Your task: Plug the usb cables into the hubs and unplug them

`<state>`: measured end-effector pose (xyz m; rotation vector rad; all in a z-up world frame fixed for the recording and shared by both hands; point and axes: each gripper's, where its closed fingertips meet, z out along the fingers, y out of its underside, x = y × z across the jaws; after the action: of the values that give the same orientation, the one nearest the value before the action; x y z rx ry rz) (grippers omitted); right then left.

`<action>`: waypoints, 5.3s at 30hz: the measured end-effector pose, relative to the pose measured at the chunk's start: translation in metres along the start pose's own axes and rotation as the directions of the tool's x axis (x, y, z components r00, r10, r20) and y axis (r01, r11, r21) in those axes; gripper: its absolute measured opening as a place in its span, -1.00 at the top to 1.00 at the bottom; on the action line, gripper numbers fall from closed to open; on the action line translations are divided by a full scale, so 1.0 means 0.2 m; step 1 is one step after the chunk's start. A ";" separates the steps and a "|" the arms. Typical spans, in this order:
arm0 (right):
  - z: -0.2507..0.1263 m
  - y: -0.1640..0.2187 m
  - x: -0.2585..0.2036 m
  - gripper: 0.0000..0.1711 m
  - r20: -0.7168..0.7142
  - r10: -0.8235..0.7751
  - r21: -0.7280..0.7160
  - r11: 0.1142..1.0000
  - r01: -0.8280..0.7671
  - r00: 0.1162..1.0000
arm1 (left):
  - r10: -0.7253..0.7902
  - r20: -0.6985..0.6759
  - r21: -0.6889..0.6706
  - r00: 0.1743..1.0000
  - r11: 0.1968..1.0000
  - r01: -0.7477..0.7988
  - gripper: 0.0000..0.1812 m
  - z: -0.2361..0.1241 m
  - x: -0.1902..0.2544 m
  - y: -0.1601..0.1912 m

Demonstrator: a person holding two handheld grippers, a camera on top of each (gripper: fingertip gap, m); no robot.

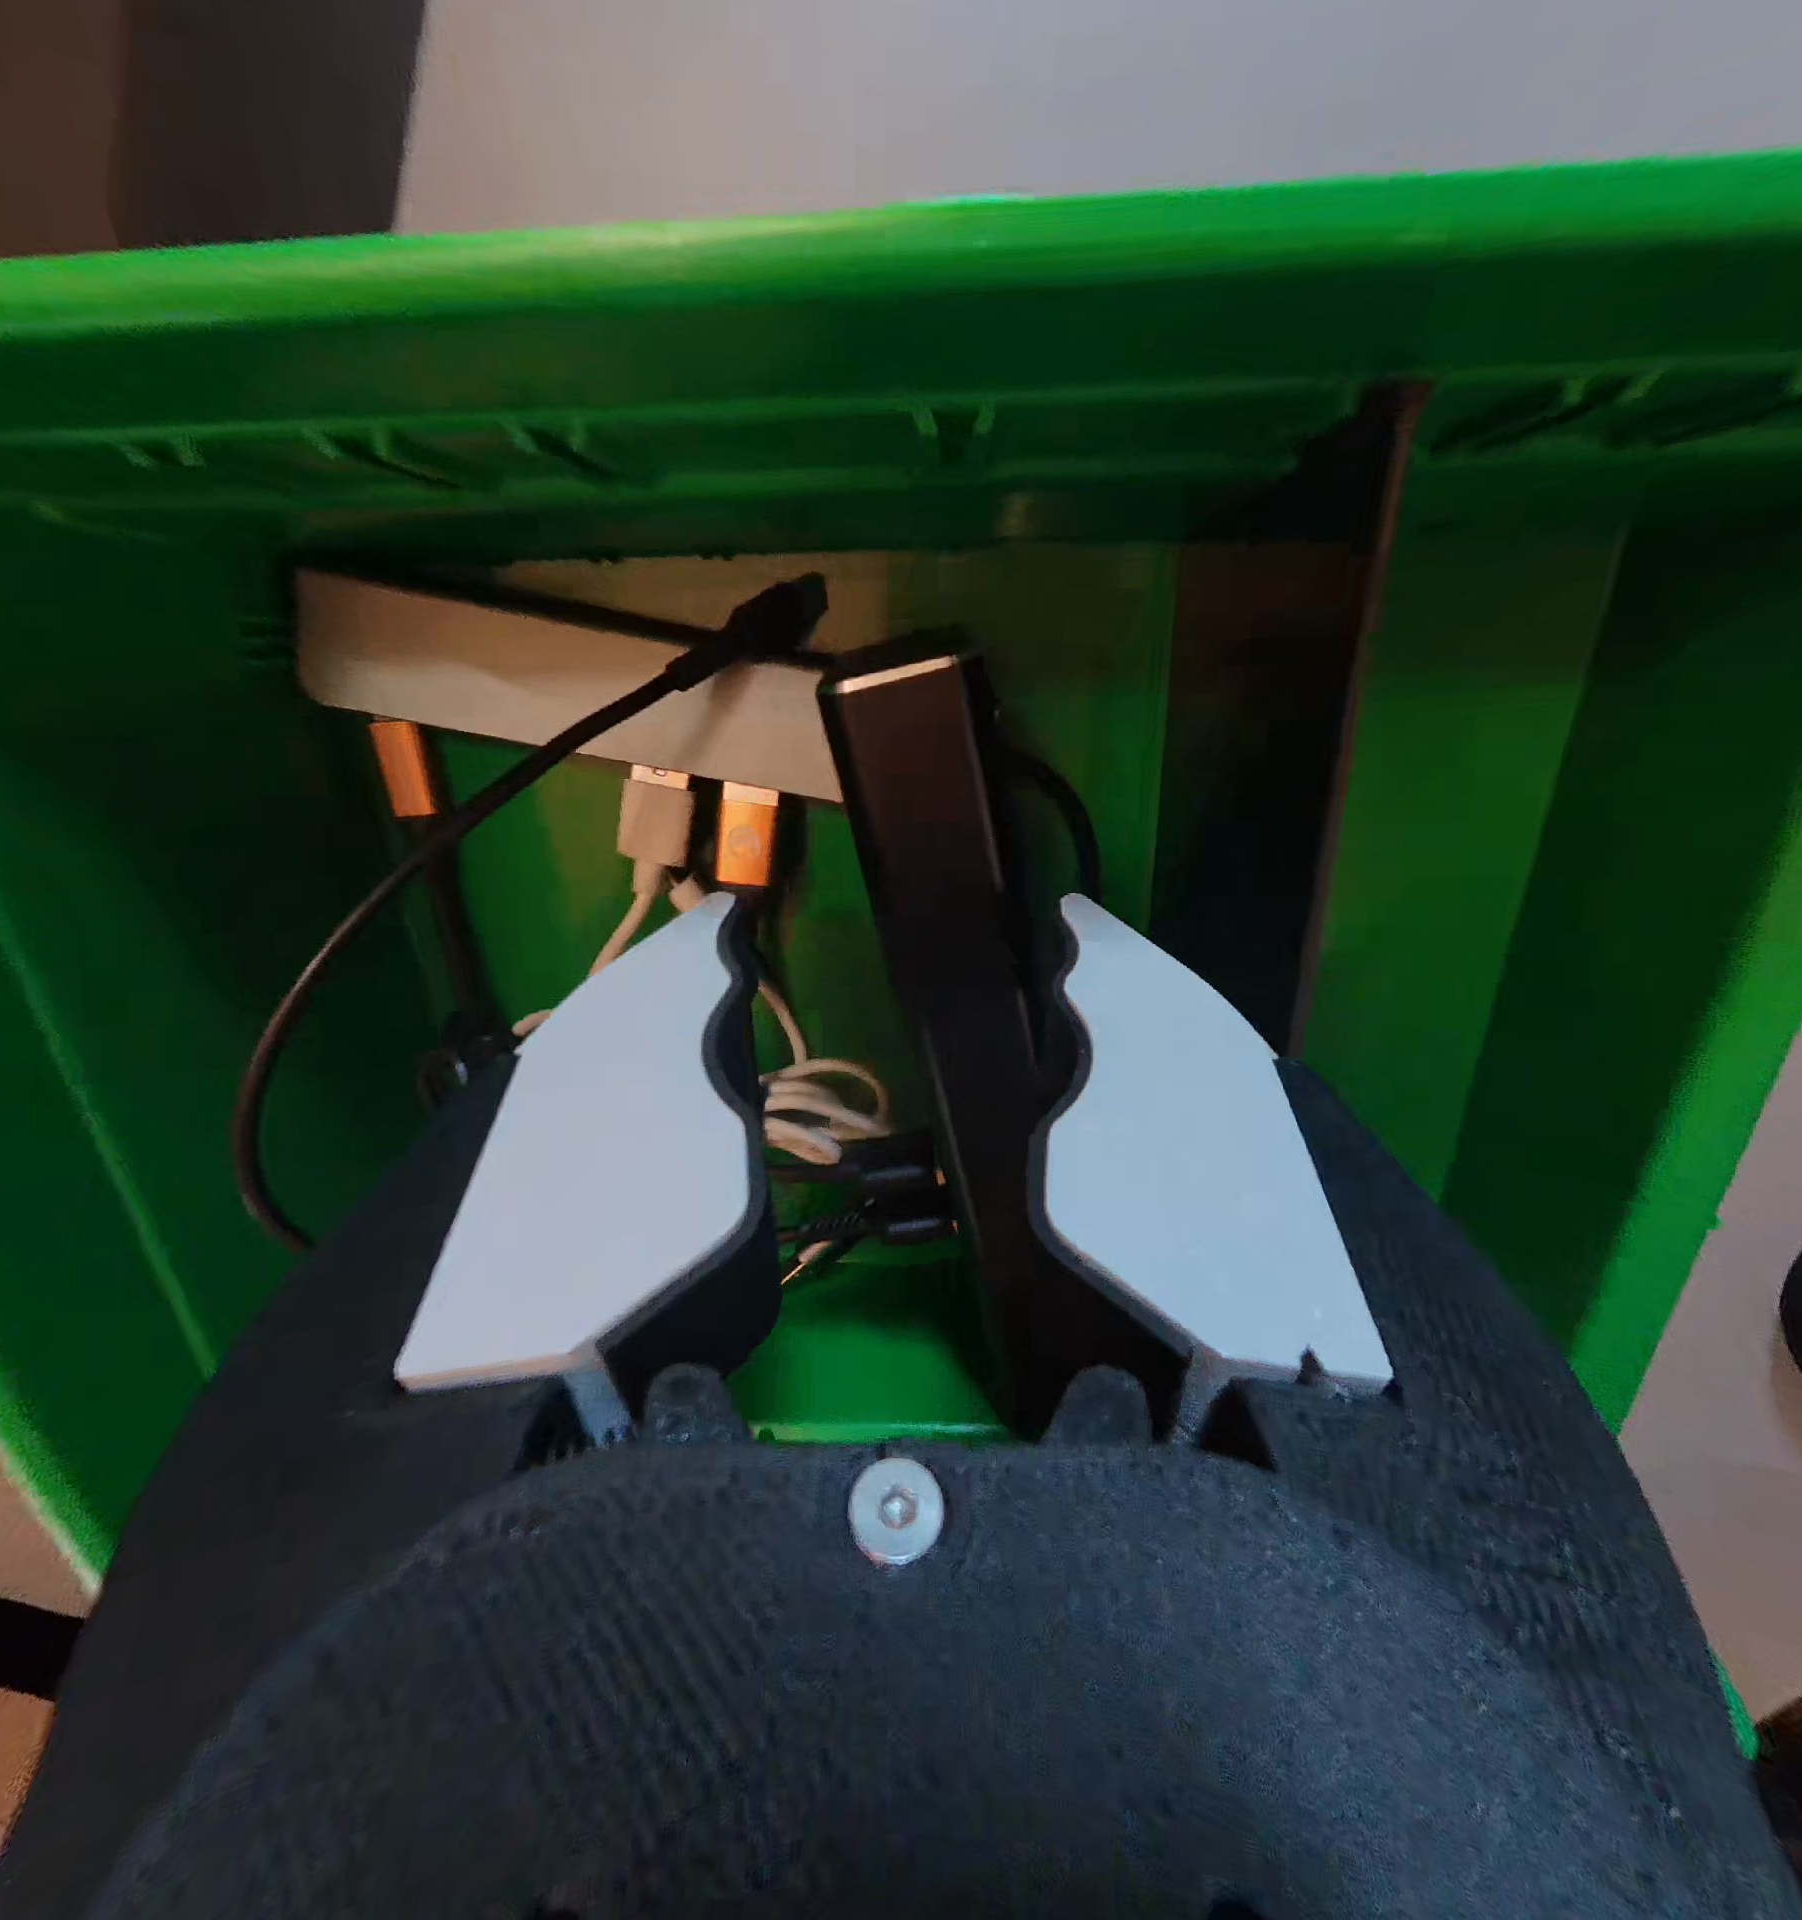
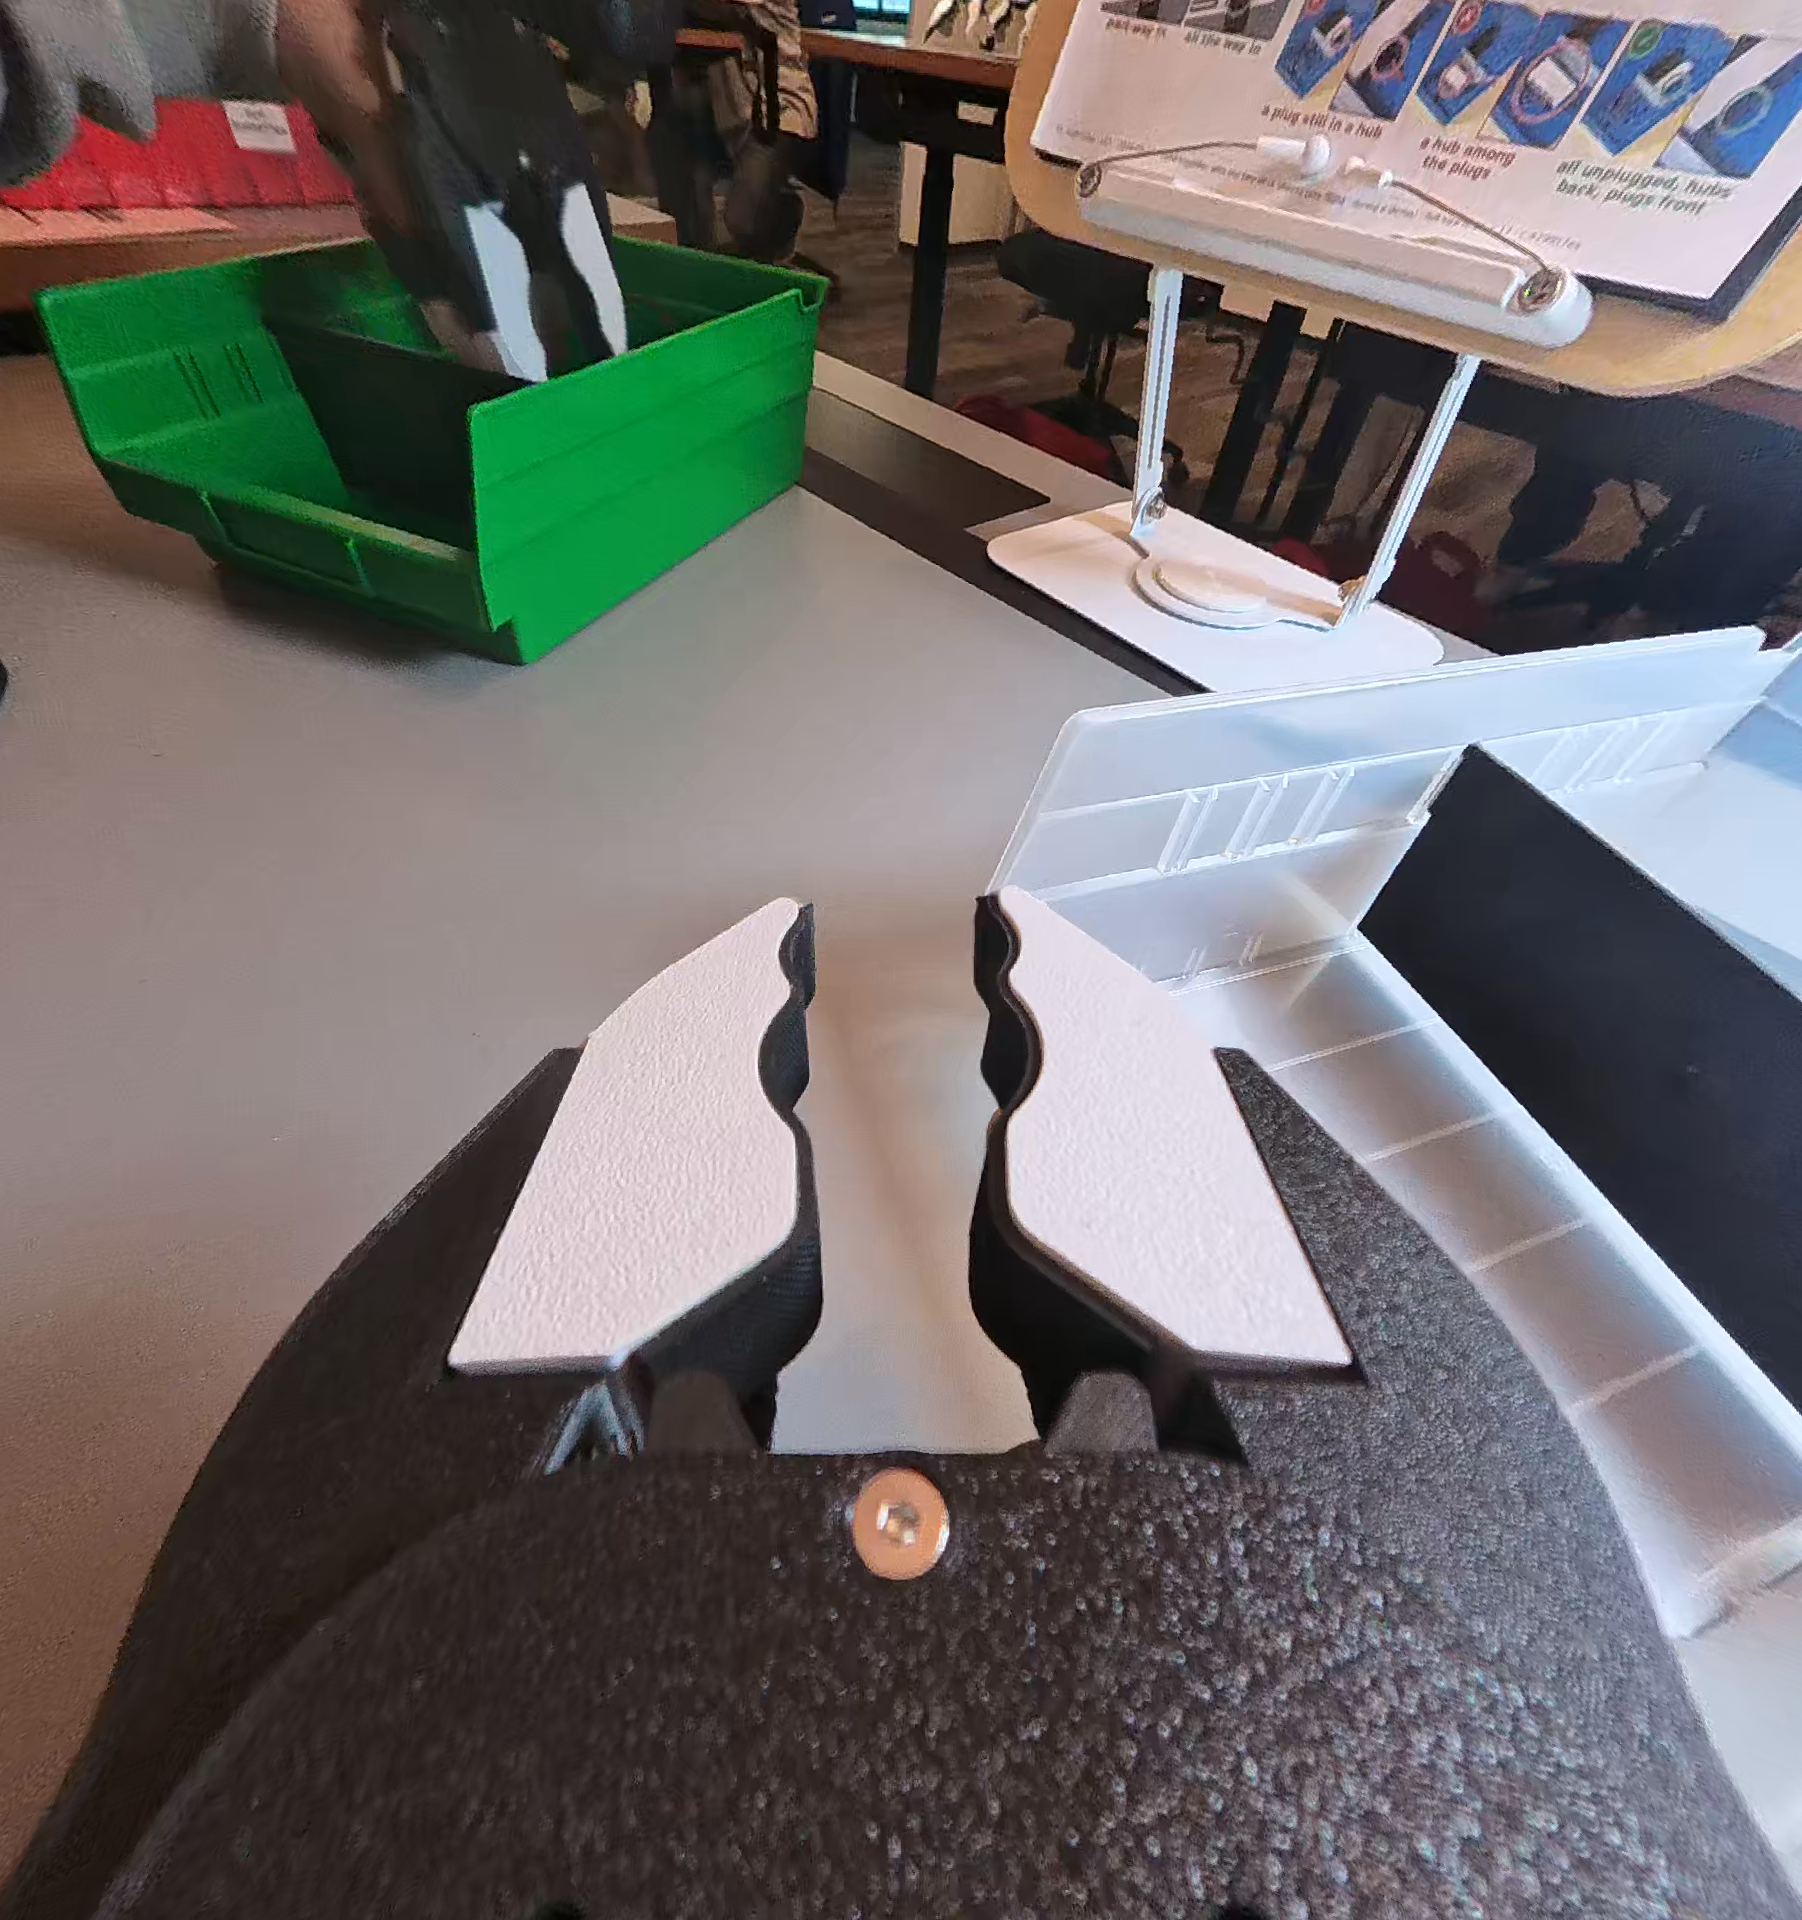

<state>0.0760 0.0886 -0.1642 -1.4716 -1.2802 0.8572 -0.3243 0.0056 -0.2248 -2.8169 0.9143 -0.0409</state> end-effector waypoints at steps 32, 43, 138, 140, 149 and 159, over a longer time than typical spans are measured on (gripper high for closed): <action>0.25 -0.37 -0.41 0.19 -0.055 -0.116 0.063 0.991 0.120 0.992 | -0.170 0.256 0.904 0.952 0.390 -0.174 0.69 -0.78 1.05 -1.08; 0.31 -0.30 -0.14 0.22 -0.168 -0.100 0.084 0.990 0.115 0.981 | -0.065 0.060 0.943 0.996 0.330 -0.035 0.67 -0.58 1.33 -1.42; 0.05 -0.29 -0.45 0.27 0.680 0.653 -0.294 0.660 -0.691 0.334 | 0.417 0.196 0.721 0.887 0.552 -0.419 0.84 -0.37 1.47 -1.09; 0.05 -0.30 -0.46 0.27 0.697 0.634 -0.282 0.673 -0.684 0.336 | 0.421 0.128 0.754 0.898 0.546 -0.364 0.85 -0.39 1.48 -1.08; -0.08 -0.38 -0.48 0.14 0.772 0.406 -0.111 0.844 -0.525 0.489 | 0.450 -0.121 0.881 0.885 0.459 -0.113 0.88 -0.54 1.53 -1.08; -0.10 -0.42 -0.24 0.12 0.195 -0.223 0.311 0.938 0.156 0.955 | 0.505 -0.320 0.929 0.801 0.334 0.160 0.88 -0.79 1.53 -1.04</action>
<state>0.0606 0.0349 -0.0821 -1.0186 -1.3712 1.0572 0.0309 -0.0333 -0.0402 -1.5187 0.8648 -1.0878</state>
